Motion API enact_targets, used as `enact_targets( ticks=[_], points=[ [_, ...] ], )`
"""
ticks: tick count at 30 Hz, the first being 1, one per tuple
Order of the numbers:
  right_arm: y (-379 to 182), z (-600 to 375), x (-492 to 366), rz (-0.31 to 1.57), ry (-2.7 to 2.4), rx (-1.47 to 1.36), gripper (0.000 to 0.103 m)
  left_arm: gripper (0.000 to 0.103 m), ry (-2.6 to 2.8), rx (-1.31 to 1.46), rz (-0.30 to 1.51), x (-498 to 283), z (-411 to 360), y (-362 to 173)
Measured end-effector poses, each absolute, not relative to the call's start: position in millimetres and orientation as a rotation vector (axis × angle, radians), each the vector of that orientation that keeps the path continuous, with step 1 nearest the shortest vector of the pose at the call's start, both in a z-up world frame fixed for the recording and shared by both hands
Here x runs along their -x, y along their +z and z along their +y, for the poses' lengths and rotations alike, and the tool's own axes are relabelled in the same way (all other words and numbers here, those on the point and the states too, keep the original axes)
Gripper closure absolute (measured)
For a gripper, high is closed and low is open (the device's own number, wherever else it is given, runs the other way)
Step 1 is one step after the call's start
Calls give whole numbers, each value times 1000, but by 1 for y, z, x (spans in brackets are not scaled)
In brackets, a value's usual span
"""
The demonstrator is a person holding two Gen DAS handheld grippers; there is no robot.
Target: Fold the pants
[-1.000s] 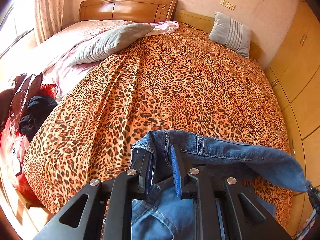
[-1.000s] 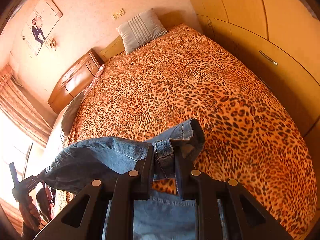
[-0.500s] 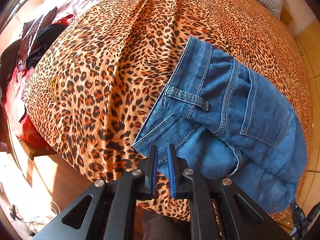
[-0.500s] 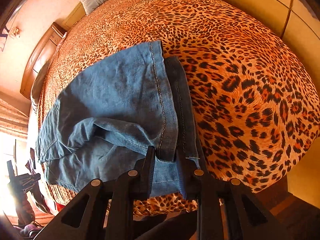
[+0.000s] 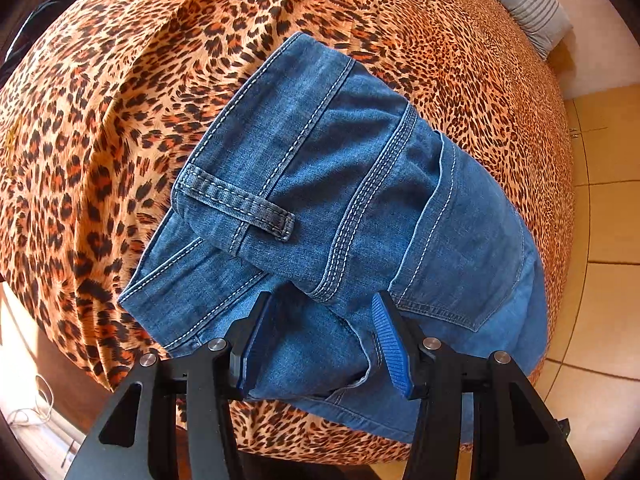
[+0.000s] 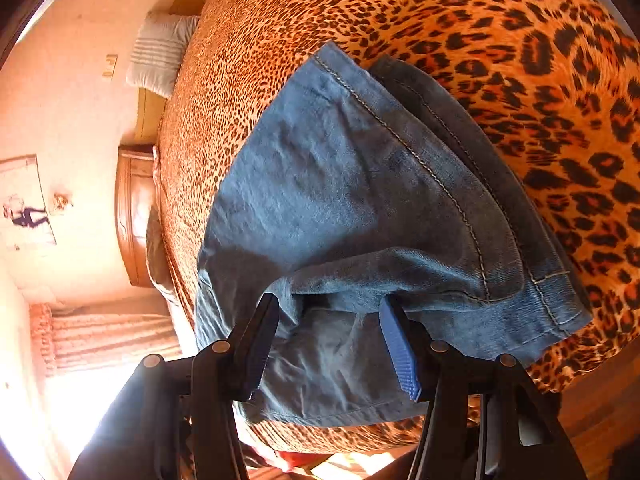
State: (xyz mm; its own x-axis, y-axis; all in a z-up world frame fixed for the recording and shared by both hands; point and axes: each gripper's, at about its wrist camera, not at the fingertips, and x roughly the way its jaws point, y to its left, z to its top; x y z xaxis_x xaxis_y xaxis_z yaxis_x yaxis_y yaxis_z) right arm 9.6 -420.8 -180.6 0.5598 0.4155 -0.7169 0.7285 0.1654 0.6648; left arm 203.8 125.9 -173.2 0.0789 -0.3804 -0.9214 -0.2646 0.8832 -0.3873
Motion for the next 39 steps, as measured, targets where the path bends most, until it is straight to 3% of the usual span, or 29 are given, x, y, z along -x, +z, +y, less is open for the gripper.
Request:
enact_targets(
  ticks=[3, 8, 9, 10, 11, 12, 20, 26, 31, 34, 39],
  points=[
    [-194, -425, -9, 984, -333, -1601, 39, 47, -79, 551, 1538, -210, 124, -185],
    [-212, -427, -9, 962, -420, -1724, 41, 50, -52, 531, 1560, -221, 118, -194],
    [-211, -428, -13, 967, -421, -1690, 51, 63, -49, 513, 1556, -224, 117, -191],
    [-210, -430, -16, 980, -418, -1643, 76, 77, -28, 477, 1552, -227, 115, -189],
    [-208, -430, -19, 987, -406, -1610, 92, 81, -20, 448, 1546, -229, 114, -184],
    [-206, -429, -21, 984, -385, -1590, 101, 86, -20, 431, 1537, -231, 114, -179],
    [-135, -417, 5, 989, -194, -1372, 101, 91, -118, 472, 1491, -180, 137, -125],
    [-178, -404, 53, 1180, -282, -1347, 101, 90, -41, 486, 1657, -158, 144, -174],
    [-192, -408, 56, 1211, -334, -1352, 91, 89, -89, 432, 1650, -168, 142, -167],
    [-168, -417, 61, 1226, -317, -1270, 76, 81, -194, 416, 1652, -165, 152, -150],
    [-122, -456, 73, 1154, -400, -1123, 66, 71, -214, 455, 1559, -176, 202, -128]
  ],
)
